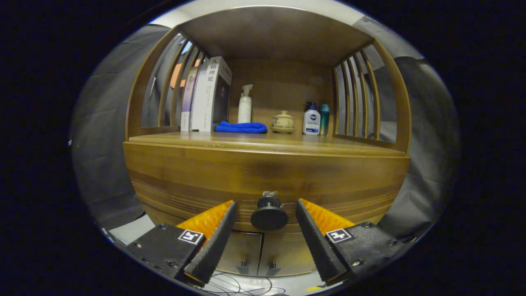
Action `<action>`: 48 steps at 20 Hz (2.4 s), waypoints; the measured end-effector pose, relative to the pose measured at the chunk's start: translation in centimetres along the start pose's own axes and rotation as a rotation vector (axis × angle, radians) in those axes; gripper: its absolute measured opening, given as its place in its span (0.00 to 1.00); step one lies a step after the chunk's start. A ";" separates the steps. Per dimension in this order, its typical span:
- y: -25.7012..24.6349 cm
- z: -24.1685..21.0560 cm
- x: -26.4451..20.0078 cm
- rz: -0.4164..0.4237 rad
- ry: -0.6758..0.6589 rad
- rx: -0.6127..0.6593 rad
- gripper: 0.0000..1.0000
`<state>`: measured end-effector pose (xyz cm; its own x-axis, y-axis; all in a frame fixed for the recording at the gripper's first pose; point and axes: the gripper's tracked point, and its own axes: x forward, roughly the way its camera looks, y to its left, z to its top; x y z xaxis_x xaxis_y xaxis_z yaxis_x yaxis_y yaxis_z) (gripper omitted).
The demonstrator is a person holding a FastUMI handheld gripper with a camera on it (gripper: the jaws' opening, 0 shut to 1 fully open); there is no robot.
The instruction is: Pull open the drawer, take out the items inside it, and place them on the countertop above the cabinet.
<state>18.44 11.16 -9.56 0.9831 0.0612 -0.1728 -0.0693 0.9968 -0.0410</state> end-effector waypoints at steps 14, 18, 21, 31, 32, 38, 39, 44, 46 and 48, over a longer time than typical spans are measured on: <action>-0.9 -0.2 0.5 -0.037 0.009 -0.009 0.38; -0.7 -0.5 -0.8 -0.031 0.015 -0.008 0.37; -0.7 -0.7 -1.9 -0.024 0.019 -0.010 0.37; -0.1 -2.2 -8.3 0.004 0.026 0.002 0.37; -0.1 -2.4 -8.7 0.005 0.030 0.004 0.37; 0.0 -3.2 -12.2 0.013 0.039 0.011 0.37; -0.1 -3.4 -12.6 0.010 0.040 0.015 0.37; 0.2 -4.7 -15.2 0.024 0.068 0.020 0.37; 0.2 -4.8 -16.0 0.026 0.065 0.019 0.36; 0.3 -5.0 -16.5 0.029 0.057 0.022 0.36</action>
<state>1.30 10.19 -11.65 0.9692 0.0880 -0.2299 -0.0935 0.9955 -0.0134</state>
